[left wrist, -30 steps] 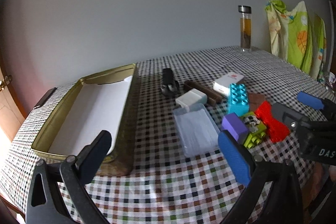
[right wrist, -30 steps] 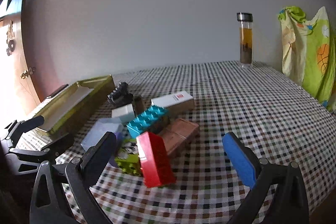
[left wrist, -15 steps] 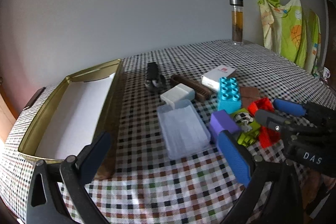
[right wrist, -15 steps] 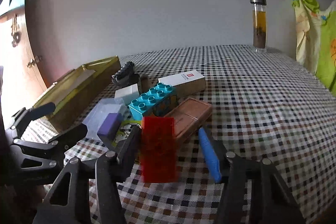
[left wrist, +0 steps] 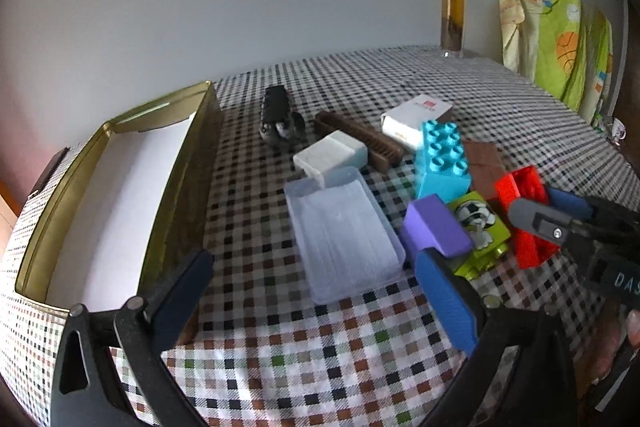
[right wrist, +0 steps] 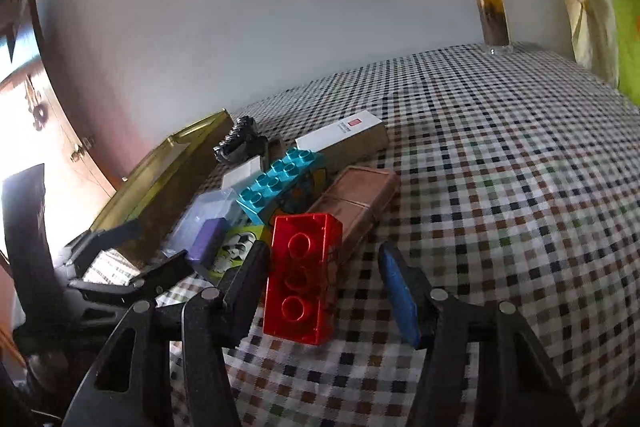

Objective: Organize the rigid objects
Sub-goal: 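Grasp the clear plastic box with the left gripper while the right gripper grasps the red brick, then lift the clear box and red brick and carry both over the gold tin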

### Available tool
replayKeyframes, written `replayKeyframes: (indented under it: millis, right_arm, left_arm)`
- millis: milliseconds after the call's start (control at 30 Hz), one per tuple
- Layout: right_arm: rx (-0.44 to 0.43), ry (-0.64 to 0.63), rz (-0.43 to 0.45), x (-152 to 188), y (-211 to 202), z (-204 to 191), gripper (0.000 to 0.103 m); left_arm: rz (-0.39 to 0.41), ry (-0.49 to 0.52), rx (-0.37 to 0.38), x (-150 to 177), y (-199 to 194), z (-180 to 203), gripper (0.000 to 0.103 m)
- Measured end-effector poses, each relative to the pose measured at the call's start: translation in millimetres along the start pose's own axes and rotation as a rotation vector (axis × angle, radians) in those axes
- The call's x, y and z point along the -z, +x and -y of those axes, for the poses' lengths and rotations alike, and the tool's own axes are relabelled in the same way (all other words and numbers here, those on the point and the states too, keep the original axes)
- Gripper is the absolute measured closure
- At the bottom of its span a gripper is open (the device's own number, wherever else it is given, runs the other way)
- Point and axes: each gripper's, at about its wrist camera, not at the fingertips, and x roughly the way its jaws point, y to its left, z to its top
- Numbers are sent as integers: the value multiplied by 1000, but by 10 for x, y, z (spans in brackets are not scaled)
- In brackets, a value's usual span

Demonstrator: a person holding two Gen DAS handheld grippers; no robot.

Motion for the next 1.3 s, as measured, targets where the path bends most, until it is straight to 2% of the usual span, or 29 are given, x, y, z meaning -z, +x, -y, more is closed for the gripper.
replayKeyframes:
  millis: [100, 200, 267, 367, 433, 533, 700, 933, 1300]
  right_arm:
    - [28, -37, -22, 17, 42, -57, 45]
    - [71, -99, -29, 22, 73, -139, 52]
    - [80, -116, -31, 30, 70, -129, 67]
    - [53, -115, -30, 34, 39, -82, 67]
    - [44, -114, -28, 20, 49, -88, 67]
    - [62, -132, -18, 29, 45, -131, 67]
    - [93, -169, 8, 45, 27, -203, 67]
    - [76, -163, 45, 25, 10, -204, 67]
    - [88, -160, 70, 35, -19, -224, 67]
  left_arm:
    - [-9, 20, -15, -14, 29, 48, 1]
    - [-22, 28, -14, -40, 82, 60, 15]
    - [-49, 26, 5, -54, 133, 54, 22]
    - [-79, 7, 46, -61, 172, 11, 26]
    - [-79, -3, 62, -53, 170, -7, 37]
    - [-71, 9, 74, -36, 150, 7, 48]
    - [-66, 1, 74, -26, 133, -24, 49]
    - [-44, -25, 76, -25, 113, -83, 49]
    - [59, -32, 37, -28, -16, -100, 49]
